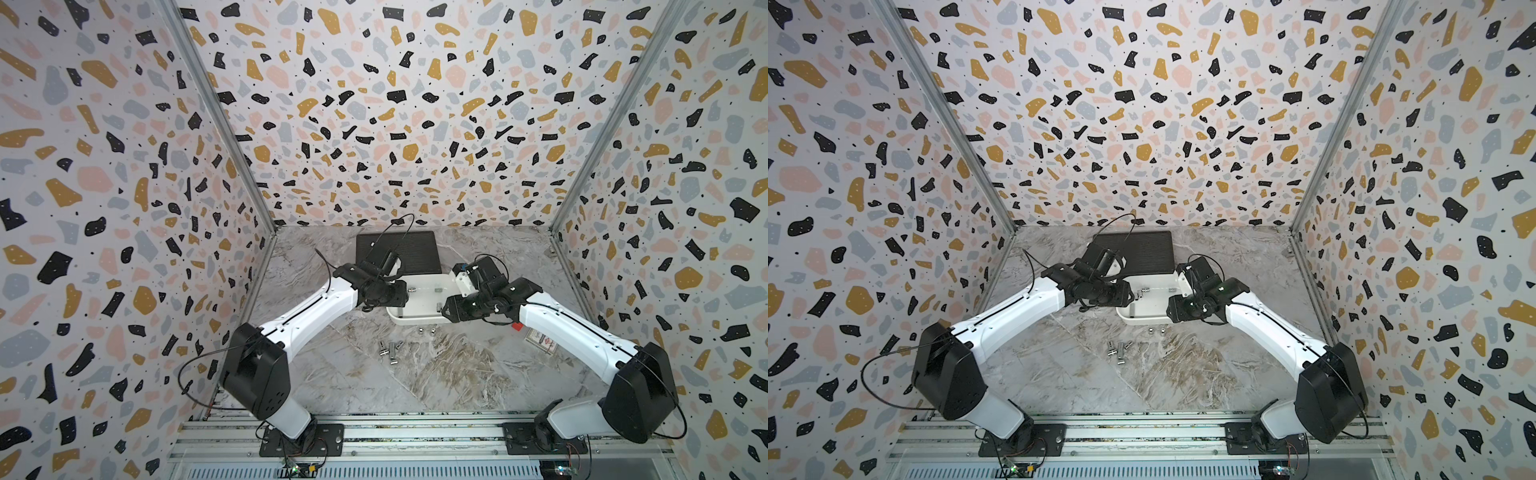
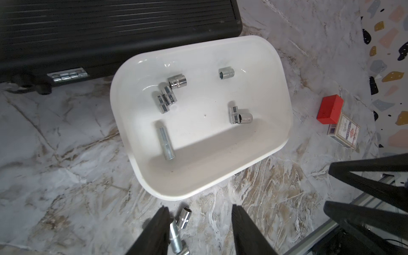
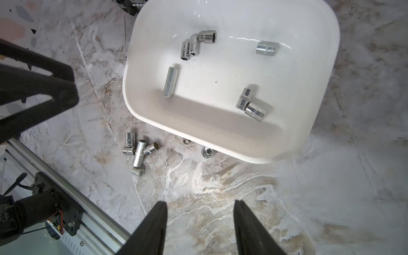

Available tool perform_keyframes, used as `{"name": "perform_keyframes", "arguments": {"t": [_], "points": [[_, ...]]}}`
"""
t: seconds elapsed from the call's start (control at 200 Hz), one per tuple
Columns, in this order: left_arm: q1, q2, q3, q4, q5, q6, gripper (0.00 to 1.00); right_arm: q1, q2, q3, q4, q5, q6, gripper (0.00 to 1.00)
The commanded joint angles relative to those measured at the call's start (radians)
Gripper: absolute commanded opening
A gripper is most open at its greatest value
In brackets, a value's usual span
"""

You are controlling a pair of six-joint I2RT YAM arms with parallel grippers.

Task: Put the socket on the desktop into the storage box
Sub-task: Place the socket head in the storage box, then pick up the socket head at the center of the board.

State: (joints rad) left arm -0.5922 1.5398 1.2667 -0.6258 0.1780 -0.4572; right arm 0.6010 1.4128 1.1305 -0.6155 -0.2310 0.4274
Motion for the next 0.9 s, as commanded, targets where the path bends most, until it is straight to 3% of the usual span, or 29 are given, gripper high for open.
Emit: {"name": "perform_keyframes", "arguments": {"t": [0.0,0.41,0.671,0.896], "points": [[-0.006,-0.102,-0.076,0.041,0.031,0.016,0.52,0.0,-0.052,-0.015,-0.035,0.024,0.027,0.54],[-0.009,-0.502,-0.48,0.152,0.014,-0.103,0.59,0.068,-0.106,-0.148,0.087,0.143,0.139,0.54],[-0.02,-0.708,-0.632,0.156,0.002,-0.164,0.6,0.107,-0.079,-0.195,0.154,0.222,0.202,0.53],[-0.053,-0.791,-0.709,0.133,-0.024,-0.199,0.6,0.125,-0.024,-0.204,0.196,0.242,0.229,0.52]]}}
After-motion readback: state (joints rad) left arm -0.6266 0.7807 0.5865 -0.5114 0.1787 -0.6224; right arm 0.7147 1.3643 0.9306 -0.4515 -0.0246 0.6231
